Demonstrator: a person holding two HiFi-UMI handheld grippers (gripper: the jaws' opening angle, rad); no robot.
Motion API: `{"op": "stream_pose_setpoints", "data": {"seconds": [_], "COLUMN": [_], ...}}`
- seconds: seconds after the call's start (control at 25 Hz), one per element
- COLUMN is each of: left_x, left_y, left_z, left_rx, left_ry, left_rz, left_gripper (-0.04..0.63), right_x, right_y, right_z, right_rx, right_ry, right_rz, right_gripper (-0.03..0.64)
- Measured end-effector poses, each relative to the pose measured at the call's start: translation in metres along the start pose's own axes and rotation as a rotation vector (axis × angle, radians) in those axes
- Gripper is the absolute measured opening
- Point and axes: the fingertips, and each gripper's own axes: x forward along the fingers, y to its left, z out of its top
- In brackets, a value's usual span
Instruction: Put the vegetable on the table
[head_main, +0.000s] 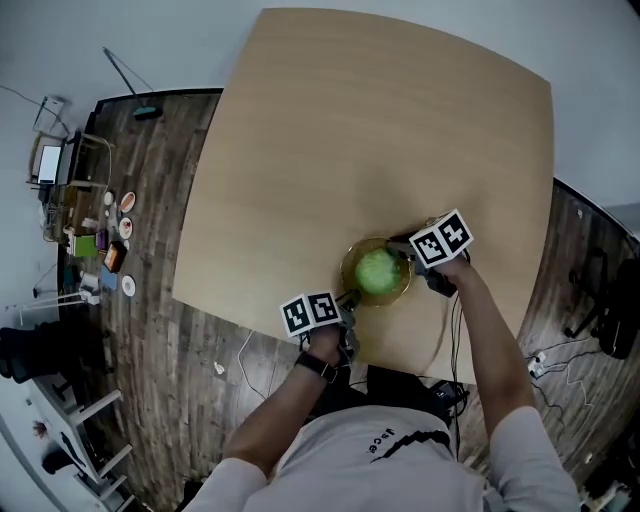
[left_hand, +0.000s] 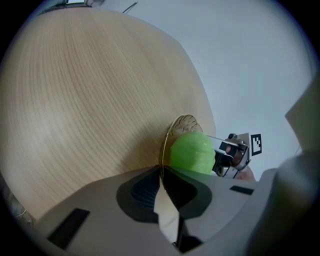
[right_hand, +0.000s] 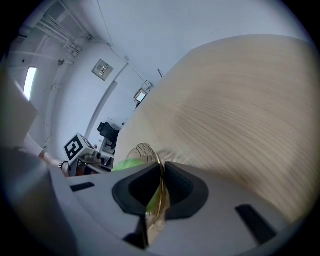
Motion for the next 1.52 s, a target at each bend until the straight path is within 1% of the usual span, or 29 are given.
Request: {"op": "stream_pose_setpoints", "data": {"seconds": [0.2, 0.32, 0.48, 0.68, 0.96, 1.12, 1.24, 1.4, 1.52], "left_x": [0.013, 0.016, 0.014, 0.018, 0.012, 0.001, -0.008, -0.023, -0.034], "left_y": [-0.001, -0.002, -0.002, -0.005, -0.010, -0.010, -0.011, -0.022, -0.039], "left_z": [0.008, 0.012, 0.017, 0.023, 0.031, 0.037, 0.040, 0.044, 0.042], "left_rx": [-0.004, -0.007, 0.005, 0.024, 0.024, 0.024, 0.031, 0.056, 0.092], "left_ry": [-0.006, -0.005, -0.004, -0.010, -0.026, -0.048, -0.070, -0.101, -0.109], "left_rz": [0.022, 0.019, 0.016, 0.023, 0.013, 0.020, 0.035, 0.006, -0.035], "left_gripper": [0.034, 0.034, 0.035, 0.037, 0.064, 0.064, 0.064, 0.061, 0.033], "right_x": [0.002, 0.003, 0.006, 0.007, -0.001, -0.011, -0.024, -0.039, -0.048], "right_y": [-0.015, -0.024, -0.023, -0.027, -0.031, -0.029, -0.025, -0.009, 0.009], "right_z": [0.007, 0.014, 0.019, 0.013, 0.020, 0.026, 0.032, 0.033, 0.031], "right_rx": [-0.008, -0.004, 0.007, 0.030, -0.015, -0.053, -0.065, -0.078, -0.067], "right_ry": [-0.012, -0.037, -0.042, -0.032, -0.032, -0.037, -0.065, -0.112, -0.152], "right_rz": [-0.009, -0.026, -0.024, -0.017, -0.046, -0.087, -0.116, -0.137, -0.132], "right_gripper": [0.031, 0.034, 0.034, 0.034, 0.034, 0.034, 0.034, 0.033, 0.032]}}
